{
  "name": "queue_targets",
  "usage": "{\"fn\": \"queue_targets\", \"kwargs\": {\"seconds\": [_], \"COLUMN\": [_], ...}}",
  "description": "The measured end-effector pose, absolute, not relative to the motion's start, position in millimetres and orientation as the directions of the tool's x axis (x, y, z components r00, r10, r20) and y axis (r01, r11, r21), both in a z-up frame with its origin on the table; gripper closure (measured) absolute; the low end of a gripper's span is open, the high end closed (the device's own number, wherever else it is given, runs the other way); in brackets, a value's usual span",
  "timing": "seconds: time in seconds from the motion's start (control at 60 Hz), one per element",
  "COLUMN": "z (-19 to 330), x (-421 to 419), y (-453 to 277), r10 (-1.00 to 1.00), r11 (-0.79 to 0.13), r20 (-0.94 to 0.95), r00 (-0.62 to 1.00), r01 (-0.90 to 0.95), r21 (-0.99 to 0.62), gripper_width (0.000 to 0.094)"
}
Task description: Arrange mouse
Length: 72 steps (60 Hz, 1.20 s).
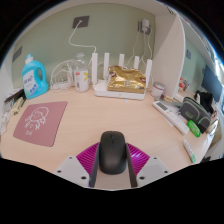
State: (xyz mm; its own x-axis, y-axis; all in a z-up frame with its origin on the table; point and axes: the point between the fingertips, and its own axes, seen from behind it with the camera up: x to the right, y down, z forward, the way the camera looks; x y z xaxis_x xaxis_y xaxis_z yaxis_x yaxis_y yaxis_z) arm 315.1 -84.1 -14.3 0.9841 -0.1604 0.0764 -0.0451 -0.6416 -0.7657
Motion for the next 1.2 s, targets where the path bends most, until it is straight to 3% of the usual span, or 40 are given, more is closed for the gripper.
{"fn": "queue_targets", "kwargs": {"seconds": [0.167, 0.25, 0.35, 0.517, 0.617, 0.733, 0.9, 1.0, 1.15, 1.2], "z": [-13, -2, 58, 193, 227, 188, 58, 7, -11, -4], "x": [314, 324, 324, 263, 196, 116, 50, 38, 35, 33], "y": [-85, -87, -79, -43, -14, 18, 40, 41, 39, 36], "r10": [-0.172, -0.208, -0.249, -0.228, -0.152, -0.037, 0.046, 0.057, 0.055, 0.061], "r11": [-0.643, -0.637, -0.566, -0.381, -0.330, -0.389, -0.581, -0.641, -0.670, -0.664], "r20": [0.094, 0.134, 0.151, 0.112, 0.073, 0.046, 0.017, 0.023, 0.024, 0.032], "r00": [0.981, 0.969, 0.957, 0.967, 0.986, 0.998, 0.999, 0.998, 0.998, 0.998], "r01": [-0.039, -0.030, -0.017, 0.017, 0.019, 0.028, 0.041, 0.055, 0.055, 0.065], "r21": [-0.765, -0.770, -0.824, -0.924, -0.944, -0.921, -0.813, -0.766, -0.740, -0.745], "gripper_width": [0.0567, 0.0574, 0.0574, 0.0573, 0.0575, 0.0576, 0.0579, 0.0570, 0.0422, 0.0217]}}
